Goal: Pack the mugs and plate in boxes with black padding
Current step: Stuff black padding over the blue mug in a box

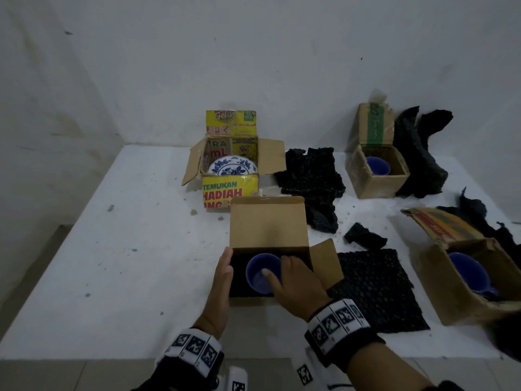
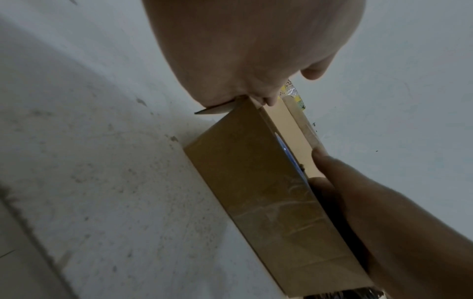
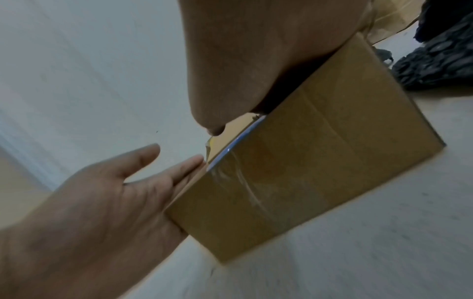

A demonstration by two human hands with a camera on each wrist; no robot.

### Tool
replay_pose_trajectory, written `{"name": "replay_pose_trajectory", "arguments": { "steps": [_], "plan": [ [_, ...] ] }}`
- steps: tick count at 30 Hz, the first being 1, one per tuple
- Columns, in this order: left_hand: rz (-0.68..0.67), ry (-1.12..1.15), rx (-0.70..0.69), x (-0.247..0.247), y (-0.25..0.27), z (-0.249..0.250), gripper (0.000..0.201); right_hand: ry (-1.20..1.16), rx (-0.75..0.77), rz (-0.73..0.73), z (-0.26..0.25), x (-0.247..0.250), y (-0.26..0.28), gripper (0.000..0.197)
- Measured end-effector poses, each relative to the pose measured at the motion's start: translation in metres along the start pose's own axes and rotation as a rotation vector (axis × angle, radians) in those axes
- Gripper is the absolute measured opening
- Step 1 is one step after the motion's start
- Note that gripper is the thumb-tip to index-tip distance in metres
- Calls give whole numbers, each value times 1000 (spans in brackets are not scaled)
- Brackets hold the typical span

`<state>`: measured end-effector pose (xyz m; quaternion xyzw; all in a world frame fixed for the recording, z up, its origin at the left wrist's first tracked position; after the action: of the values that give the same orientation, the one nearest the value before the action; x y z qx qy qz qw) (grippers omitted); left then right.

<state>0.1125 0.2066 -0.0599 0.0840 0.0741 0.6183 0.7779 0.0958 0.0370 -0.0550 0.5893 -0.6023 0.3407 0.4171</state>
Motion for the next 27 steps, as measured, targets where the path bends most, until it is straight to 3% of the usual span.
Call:
{"name": "replay_pose_trajectory", "arguments": {
  "steps": [5, 9, 11, 14, 16, 22, 24, 27],
  "plan": [
    [5, 16, 14, -1, 0, 1, 70, -60, -110, -223, 1, 26, -19, 43],
    [8, -1, -8, 0, 0, 0, 77, 149, 30, 76, -2, 34, 8, 35],
    [6, -5, -15, 0, 2, 1, 78, 78, 39, 112, -6, 29, 27, 47],
    [16, -23, -28, 0, 4, 2, 87, 22, 10, -9, -6, 13, 41, 81],
    [24, -35, -29, 1, 3, 0, 94, 26, 8, -72, -5, 8, 38, 88],
    [49, -58, -43, 0, 0, 2, 97, -97, -11, -182, -2, 25, 21, 54],
    [80, -34, -39, 0, -3, 5, 88, -111, 29, -87, 1, 34, 23, 40],
    [167, -12, -47, -3, -11, 13, 59, -112, 187, 167, 8, 44, 28, 29]
  ]
}}
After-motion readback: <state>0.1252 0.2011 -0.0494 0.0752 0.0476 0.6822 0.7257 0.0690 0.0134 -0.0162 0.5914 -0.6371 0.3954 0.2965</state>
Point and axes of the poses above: each hand's wrist, its own y-axis away from the middle knuckle, its own x-axis out of the back of the hand, z = x × y, the point moved 1 cm from there along -y, towards the middle knuckle, and after that the axes turned 4 degrees about z, right-handed, at the moved point
